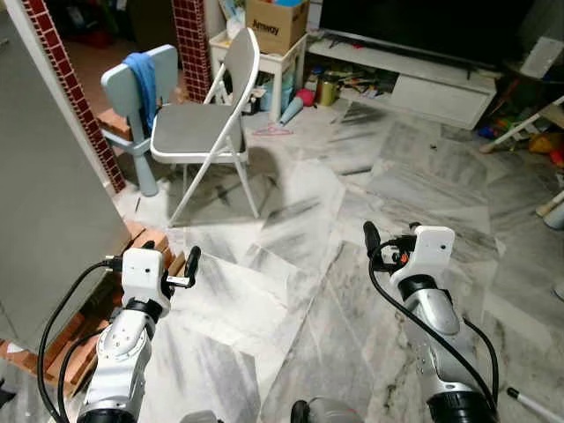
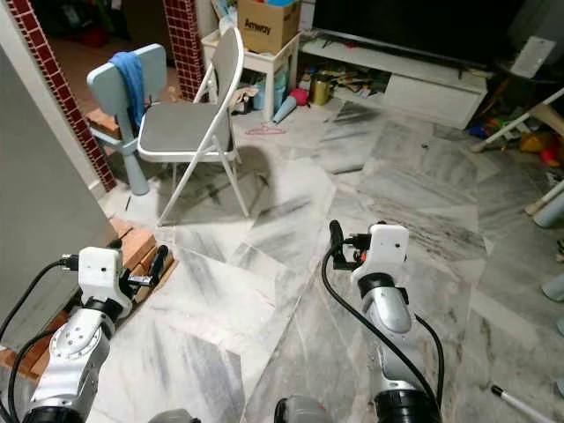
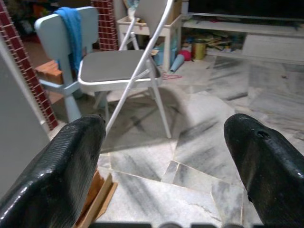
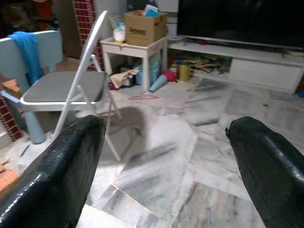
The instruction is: Restocking fridge
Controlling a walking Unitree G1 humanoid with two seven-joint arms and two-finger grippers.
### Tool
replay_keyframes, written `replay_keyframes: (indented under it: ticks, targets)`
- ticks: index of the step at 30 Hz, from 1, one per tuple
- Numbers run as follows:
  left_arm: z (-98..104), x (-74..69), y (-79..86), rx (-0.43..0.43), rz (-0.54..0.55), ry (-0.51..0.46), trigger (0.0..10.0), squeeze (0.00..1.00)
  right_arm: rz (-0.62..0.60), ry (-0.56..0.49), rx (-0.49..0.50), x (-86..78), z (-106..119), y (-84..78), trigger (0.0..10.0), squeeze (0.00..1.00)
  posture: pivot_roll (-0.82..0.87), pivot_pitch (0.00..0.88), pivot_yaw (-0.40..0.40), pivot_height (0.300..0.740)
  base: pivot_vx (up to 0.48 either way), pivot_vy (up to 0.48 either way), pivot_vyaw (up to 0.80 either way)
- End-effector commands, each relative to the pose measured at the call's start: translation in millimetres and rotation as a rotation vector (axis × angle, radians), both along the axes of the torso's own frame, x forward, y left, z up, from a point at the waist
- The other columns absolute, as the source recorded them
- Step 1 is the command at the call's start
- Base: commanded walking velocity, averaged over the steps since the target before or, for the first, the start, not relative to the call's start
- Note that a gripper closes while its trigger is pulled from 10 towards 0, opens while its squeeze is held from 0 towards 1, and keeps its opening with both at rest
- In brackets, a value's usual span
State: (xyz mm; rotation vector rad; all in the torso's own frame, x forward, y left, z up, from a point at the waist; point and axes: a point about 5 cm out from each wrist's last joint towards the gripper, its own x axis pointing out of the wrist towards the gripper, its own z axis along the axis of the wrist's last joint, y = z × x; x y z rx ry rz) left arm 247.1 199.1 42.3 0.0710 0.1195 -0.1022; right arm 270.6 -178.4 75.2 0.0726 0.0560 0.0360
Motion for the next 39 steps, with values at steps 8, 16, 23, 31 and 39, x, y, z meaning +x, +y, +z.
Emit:
replay_keyframes:
  ticks: [8, 16, 23, 31, 39]
  targets:
    - [-0.5, 1.3, 0.6, 0.011, 0.01, 0.007, 10.0, 0.0, 0.029, -0.008, -0.005, 1.9, 2.8, 2.9, 10.0, 0.0, 0.07, 0.0, -0.035, 0.74, 0.0, 0.48, 0.4]
    - [-0.2, 2.6, -1.5, 0.012, 0.0, 0.007, 10.0, 0.0, 0.01, -0.009, 0.001, 2.2, 3.4, -0.2, 10.0, 0.0, 0.06, 0.0, -0.033, 0.74, 0.0, 0.48, 0.06]
    - [0.4, 3.6, -3.6, -0.001, -0.022, 0.007, 10.0, 0.0, -0.009, 0.0, -0.001, 2.9, 2.0, -1.2, 10.0, 0.0, 0.07, 0.0, -0.032, 0.74, 0.0, 0.48, -0.06]
    - [0.7, 4.3, -5.6, -0.007, -0.029, 0.0, 10.0, 0.0, -0.007, -0.007, -0.009, 6.8, 4.7, -2.2, 10.0, 0.0, 0.07, 0.0, -0.036, 0.74, 0.0, 0.48, -0.62]
    - [-0.7, 2.5, -6.6, -0.009, -0.036, 0.004, 10.0, 0.0, -0.005, -0.007, -0.008, 6.5, 4.3, -1.3, 10.0, 0.0, 0.07, 0.0, -0.039, 0.74, 0.0, 0.281, -0.39]
